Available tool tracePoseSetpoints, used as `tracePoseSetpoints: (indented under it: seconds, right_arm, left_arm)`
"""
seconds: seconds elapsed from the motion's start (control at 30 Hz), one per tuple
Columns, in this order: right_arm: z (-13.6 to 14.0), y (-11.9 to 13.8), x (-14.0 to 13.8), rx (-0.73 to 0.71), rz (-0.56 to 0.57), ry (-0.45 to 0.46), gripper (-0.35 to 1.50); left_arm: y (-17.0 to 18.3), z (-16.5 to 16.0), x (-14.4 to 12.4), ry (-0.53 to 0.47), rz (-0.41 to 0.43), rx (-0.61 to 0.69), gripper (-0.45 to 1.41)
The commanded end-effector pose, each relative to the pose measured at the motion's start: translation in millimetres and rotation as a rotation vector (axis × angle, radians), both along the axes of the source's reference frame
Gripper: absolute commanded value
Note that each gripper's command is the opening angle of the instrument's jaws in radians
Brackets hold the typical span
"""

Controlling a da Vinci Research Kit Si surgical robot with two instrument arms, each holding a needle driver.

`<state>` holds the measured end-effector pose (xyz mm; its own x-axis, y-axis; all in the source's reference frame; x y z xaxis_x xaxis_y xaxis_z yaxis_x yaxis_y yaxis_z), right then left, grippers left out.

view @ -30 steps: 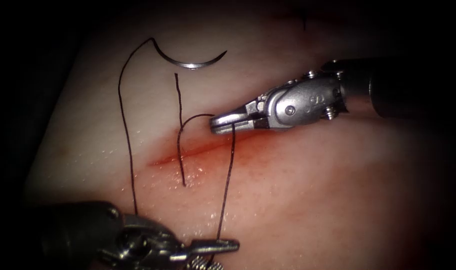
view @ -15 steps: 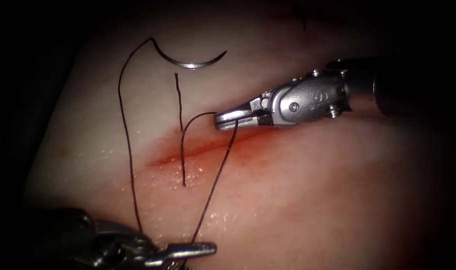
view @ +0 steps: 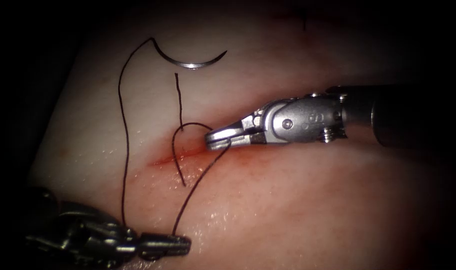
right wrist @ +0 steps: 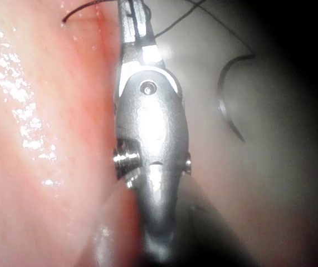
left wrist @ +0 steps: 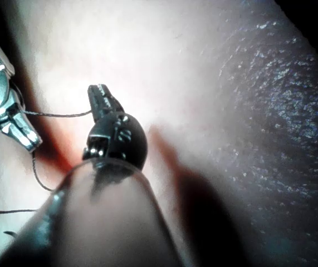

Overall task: Wound Closure
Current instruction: Wrap thread twice around right hand, counter-clockwise

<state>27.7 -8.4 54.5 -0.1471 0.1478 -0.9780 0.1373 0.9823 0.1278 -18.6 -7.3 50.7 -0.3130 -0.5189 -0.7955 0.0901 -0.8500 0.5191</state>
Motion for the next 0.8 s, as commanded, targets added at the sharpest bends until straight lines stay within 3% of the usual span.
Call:
tracePoseSetpoints:
  seconds: [0.03,0.07,0.23,0.5,0.57,0.63,0.67,0.8]
  right_arm:
    - [-0.7,-0.8,1.0,0.015,0.0,0.0,1.03]
    - [-1.6,-1.3,0.6,0.025,0.026,-0.03,1.23]
    - [-3.1,-0.5,-2.3,0.046,0.032,-0.043,1.3]
    - [-5.1,2.9,-4.9,0.217,0.041,-0.082,1.11]
    - [-5.6,3.6,-4.8,0.233,0.044,-0.084,0.88]
    - [-5.7,4.7,-4.5,0.243,0.055,-0.089,-0.2]
    - [-5.7,5.3,-4.0,0.248,0.065,-0.096,-0.35]
    - [-4.7,7.4,-1.5,0.224,0.102,-0.108,-0.35]
  left_arm:
    - [0.0,0.3,0.3,0.001,-0.012,-0.005,-0.45]
    - [-0.4,-0.2,2.1,-0.002,-0.039,-0.012,-0.45]
    - [-0.3,-2.5,6.8,0.03,-0.105,-0.012,-0.45]
    - [2.2,-4.3,8.0,0.051,-0.159,-0.052,-0.45]
    - [2.5,-4.2,7.9,0.054,-0.162,-0.062,-0.45]
    - [2.6,-4.2,7.8,0.052,-0.159,-0.072,-0.45]
    - [2.7,-4.2,7.7,0.054,-0.159,-0.077,-0.45]
    - [2.9,-4.3,7.6,0.05,-0.155,-0.093,-0.45]
